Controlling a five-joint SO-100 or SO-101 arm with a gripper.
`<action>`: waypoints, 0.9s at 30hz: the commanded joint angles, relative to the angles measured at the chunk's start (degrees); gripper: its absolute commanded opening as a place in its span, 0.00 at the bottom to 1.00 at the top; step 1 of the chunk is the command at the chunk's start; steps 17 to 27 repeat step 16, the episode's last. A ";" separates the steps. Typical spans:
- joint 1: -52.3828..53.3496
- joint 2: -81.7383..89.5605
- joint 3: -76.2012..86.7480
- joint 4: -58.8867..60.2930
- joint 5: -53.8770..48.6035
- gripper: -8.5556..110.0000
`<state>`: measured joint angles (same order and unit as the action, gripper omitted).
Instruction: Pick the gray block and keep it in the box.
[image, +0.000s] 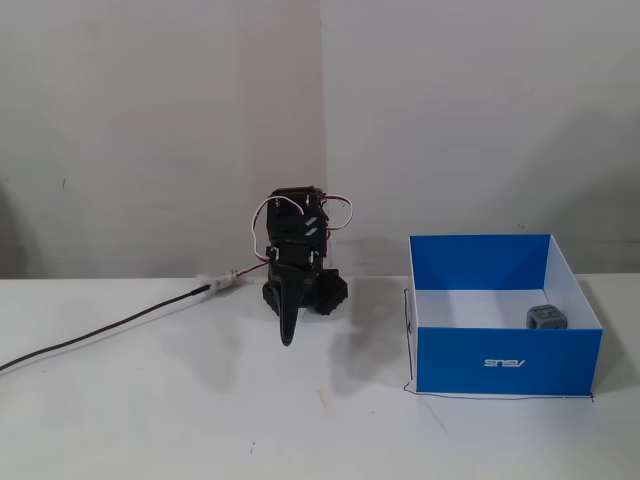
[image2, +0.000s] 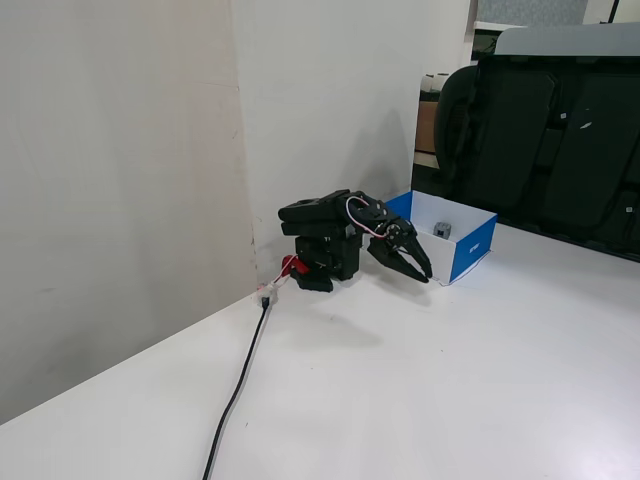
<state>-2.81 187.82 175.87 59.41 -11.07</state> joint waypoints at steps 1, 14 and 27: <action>0.79 8.61 -0.53 0.18 -0.18 0.08; 0.79 8.61 -0.53 0.18 -0.18 0.08; 0.79 8.61 -0.53 0.18 -0.18 0.07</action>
